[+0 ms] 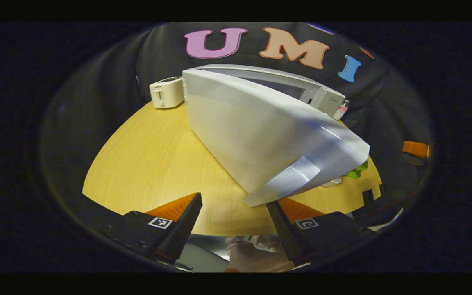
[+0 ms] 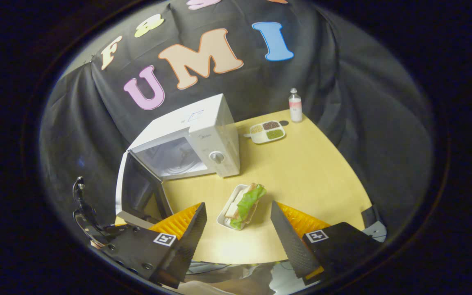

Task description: Open the microwave oven with the left hand, put the food in, and close the microwave oven.

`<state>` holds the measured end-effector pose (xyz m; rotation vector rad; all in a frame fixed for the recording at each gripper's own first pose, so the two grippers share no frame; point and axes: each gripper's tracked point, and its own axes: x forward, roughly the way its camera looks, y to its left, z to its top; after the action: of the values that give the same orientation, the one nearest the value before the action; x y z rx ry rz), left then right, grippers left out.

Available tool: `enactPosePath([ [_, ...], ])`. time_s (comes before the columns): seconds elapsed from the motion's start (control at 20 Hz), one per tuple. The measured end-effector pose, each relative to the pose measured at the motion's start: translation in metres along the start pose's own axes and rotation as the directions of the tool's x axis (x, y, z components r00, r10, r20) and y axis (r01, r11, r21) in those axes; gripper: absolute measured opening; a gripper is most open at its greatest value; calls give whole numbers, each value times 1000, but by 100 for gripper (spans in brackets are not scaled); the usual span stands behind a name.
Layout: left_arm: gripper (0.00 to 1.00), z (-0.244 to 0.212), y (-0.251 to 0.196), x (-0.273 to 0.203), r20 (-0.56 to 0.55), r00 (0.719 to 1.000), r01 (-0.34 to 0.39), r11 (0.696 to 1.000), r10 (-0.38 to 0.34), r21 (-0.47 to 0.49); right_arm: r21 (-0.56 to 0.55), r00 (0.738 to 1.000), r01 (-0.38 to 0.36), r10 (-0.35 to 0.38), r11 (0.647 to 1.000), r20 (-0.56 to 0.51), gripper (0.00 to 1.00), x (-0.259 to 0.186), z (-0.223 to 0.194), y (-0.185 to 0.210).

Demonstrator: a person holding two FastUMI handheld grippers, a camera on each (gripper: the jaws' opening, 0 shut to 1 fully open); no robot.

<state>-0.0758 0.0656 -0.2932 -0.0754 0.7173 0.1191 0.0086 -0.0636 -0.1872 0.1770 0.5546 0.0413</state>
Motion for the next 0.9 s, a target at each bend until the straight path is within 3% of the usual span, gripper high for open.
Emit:
enactPosePath([
  [0.35, 93, -10, 88, -35, 12, 985, -171, 984, 172, -45, 170, 975, -64, 98, 983, -198, 89, 40, -25, -14],
  [0.4, 92, -14, 98, -39, 5, 981, -191, 980, 191, -63, 193, 969, -74, 116, 978, -218, 98, 46, -27, -16],
  [0.45, 92, -15, 108, -45, 5, 977, -214, 973, 215, -83, 217, 962, -79, 131, 973, -238, 98, 53, -29, -18],
  [0.7, 94, -12, 160, -90, 54, 922, -372, 915, 384, -155, 324, 927, -90, 198, 942, -318, 98, 84, -42, -27],
  [0.9, 93, -3, 177, -129, 126, 869, -439, 863, 478, -248, 329, 891, -104, 235, 939, -388, 98, 106, -55, -29],
])
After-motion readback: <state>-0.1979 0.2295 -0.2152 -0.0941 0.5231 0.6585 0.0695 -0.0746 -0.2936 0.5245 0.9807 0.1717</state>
